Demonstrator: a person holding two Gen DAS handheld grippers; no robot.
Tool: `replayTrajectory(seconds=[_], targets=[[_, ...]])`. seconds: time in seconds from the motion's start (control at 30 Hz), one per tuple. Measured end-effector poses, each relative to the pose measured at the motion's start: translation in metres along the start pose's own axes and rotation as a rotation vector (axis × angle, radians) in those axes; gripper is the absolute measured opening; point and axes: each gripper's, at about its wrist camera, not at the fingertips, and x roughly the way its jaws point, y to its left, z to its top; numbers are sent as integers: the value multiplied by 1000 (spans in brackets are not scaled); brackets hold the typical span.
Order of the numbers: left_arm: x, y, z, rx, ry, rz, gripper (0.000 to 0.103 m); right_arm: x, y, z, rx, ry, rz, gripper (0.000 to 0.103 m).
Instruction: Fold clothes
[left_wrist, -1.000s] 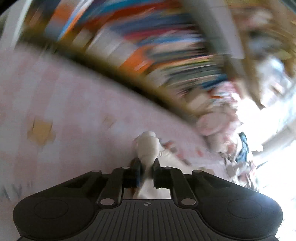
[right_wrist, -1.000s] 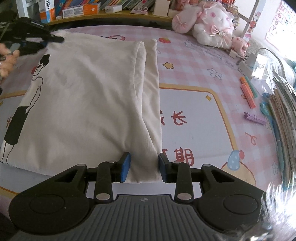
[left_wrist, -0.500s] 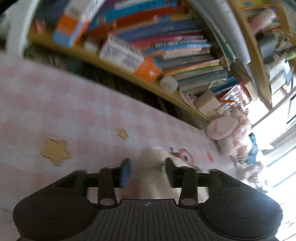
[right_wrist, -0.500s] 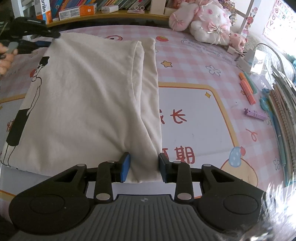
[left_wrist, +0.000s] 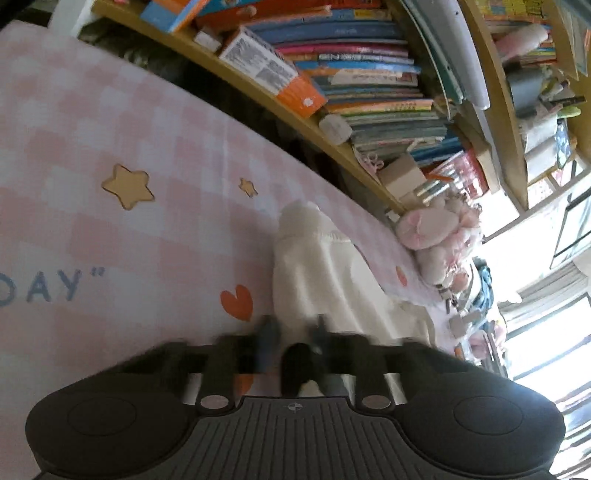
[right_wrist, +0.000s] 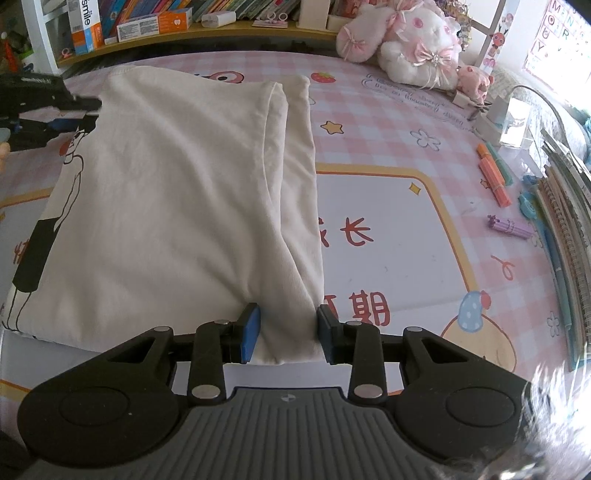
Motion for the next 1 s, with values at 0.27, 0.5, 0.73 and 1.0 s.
replayTrajectory(seconds=[0.27, 0.5, 0.73, 1.0], targets=[[-20, -20, 4, 131, -122, 61, 0, 1, 3, 1, 23, -1, -9, 32], [-28, -16, 17, 96, -159, 87, 3, 0, 3, 1, 30, -5, -12, 32], [-12, -55, 3, 204, -103, -27, 3, -1, 4, 1, 27, -1, -15, 32], [25, -61, -8, 179, -17, 18, 3, -2, 3, -1, 16, -12, -7, 32]])
